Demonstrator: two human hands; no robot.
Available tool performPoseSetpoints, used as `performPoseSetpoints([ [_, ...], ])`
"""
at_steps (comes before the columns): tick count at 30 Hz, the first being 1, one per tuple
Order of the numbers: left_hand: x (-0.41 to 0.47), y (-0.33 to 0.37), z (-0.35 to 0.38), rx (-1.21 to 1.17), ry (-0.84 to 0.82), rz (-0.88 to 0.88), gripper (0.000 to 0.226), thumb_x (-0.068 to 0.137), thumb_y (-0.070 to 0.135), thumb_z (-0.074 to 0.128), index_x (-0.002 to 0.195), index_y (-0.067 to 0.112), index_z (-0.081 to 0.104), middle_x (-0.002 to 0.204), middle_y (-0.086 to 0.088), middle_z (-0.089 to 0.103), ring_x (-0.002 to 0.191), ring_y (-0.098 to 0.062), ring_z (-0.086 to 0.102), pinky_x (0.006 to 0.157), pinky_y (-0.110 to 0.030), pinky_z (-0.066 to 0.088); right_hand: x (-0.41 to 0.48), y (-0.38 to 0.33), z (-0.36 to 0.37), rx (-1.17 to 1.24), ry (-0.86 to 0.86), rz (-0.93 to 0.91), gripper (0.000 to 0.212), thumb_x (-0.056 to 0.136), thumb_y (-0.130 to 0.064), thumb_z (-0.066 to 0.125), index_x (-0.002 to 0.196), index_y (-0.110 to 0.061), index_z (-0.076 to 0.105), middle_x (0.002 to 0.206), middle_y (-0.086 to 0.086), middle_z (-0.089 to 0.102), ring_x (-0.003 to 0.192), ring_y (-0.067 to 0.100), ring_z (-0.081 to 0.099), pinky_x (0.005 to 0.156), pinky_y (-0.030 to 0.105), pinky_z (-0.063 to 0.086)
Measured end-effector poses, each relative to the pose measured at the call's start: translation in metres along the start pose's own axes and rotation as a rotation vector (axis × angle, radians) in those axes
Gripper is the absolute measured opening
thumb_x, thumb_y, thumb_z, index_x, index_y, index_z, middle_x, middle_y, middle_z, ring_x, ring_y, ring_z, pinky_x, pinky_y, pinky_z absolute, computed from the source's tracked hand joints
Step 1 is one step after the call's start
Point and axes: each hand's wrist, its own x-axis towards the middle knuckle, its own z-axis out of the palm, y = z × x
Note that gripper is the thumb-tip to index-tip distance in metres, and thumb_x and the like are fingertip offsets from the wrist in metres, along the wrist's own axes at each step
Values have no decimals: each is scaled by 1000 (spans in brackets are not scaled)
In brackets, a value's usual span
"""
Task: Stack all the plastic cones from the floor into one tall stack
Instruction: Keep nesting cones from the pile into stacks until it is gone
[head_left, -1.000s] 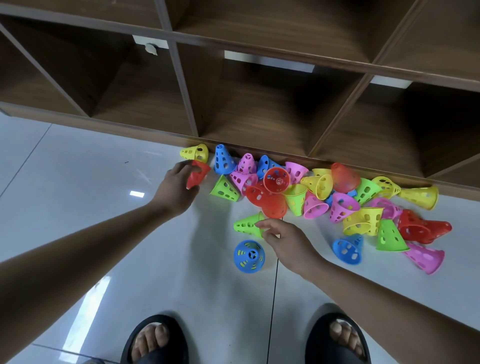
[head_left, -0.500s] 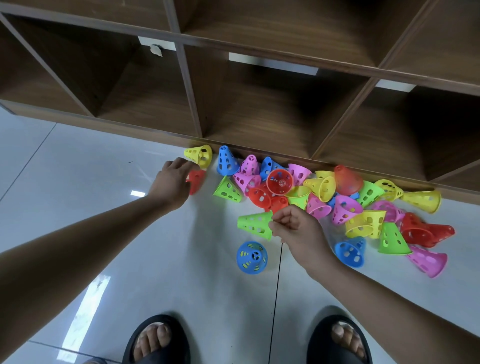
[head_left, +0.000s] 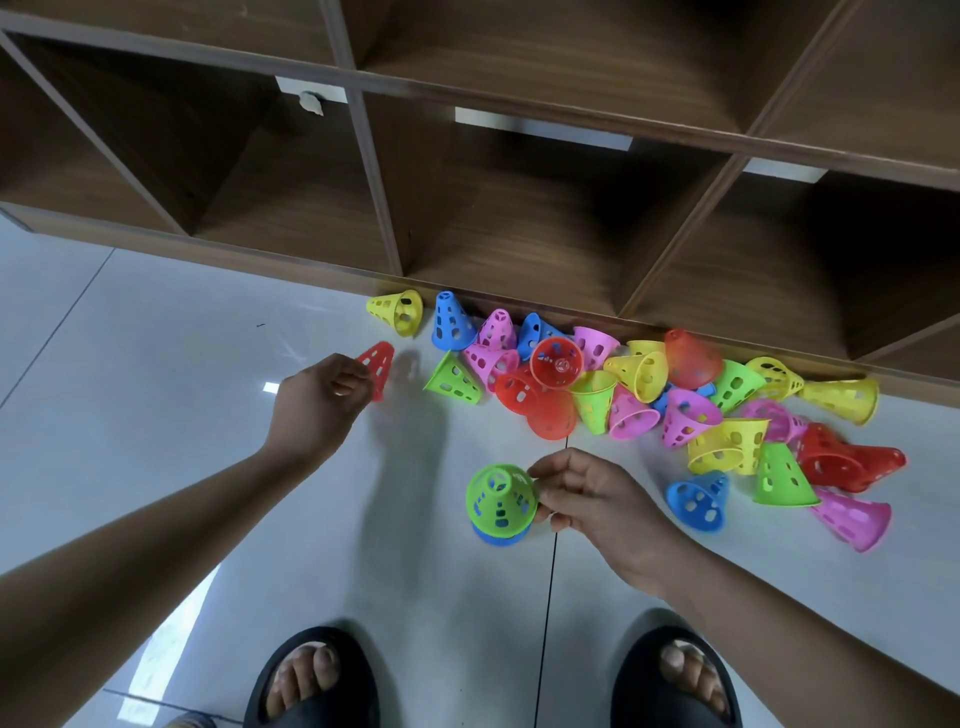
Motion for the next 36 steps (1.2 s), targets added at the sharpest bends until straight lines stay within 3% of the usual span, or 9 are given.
performPoseSetpoints([
  [2,-4,4,-2,33,11,10,12,89,20,81,100,19,77,93,7,78,86,-10,73,71,-14,48,-1,5,-1,-69,13,6,17,99,1,64,112,-8,69,96,13,77,86,24,74,76,37,51],
  [10,-25,20,-11,-45,81,-50,16,88,36,85,90,23,76,85,10,78,77,-5,72,64,-24,52,0,20,0,-187,43,40,13,98,-2,66,109,-9,69,91,10,79,84,25,77,78,39,60],
  [16,-58,72,-20,-378,-102,-124,14,88,26,87,84,19,76,80,3,77,61,-9,57,54,-21,43,6,23,-11,-221,89,57,11,96,-6,68,104,-13,71,98,10,77,85,25,79,76,39,61],
  [21,-82,109,-22,-671,-391,-114,15,85,10,87,83,5,73,85,-18,75,76,-16,64,76,-32,52,22,16,-25,-459,249,-69,16,98,-12,66,102,-27,69,94,-6,70,75,16,76,73,40,59],
  [25,-94,119,-18,-781,-581,-77,16,83,5,87,80,4,71,81,-15,74,78,-17,68,77,-25,56,33,3,-42,-741,359,-209,38,96,-11,68,127,-31,59,92,-9,69,75,13,71,68,33,54],
  [28,-98,114,-12,-777,-692,-77,15,83,5,87,84,2,72,84,-14,75,81,-19,69,79,-28,57,40,-4,-52,-916,370,-290,61,96,-12,69,149,-30,45,102,-10,69,78,12,67,66,28,49],
  [31,-101,102,-3,-683,-747,-63,19,83,12,90,86,3,73,86,-17,75,81,-18,68,81,-32,56,51,-8,-59,-1004,400,-254,73,97,-15,69,158,-32,34,117,-3,70,98,19,69,79,35,59],
  [34,-104,92,5,-566,-754,-19,18,85,16,90,85,7,74,86,-17,75,76,-14,64,77,-31,54,59,-10,-66,-1115,401,-273,68,95,-16,71,155,-26,41,127,4,70,110,28,69,88,42,61],
  [36,-106,87,10,-482,-740,23,17,86,21,90,85,12,75,84,-8,76,74,-11,63,75,-31,53,62,-12,-74,-1197,419,-337,53,94,-15,70,144,-22,54,123,6,72,106,30,71,83,42,61],
])
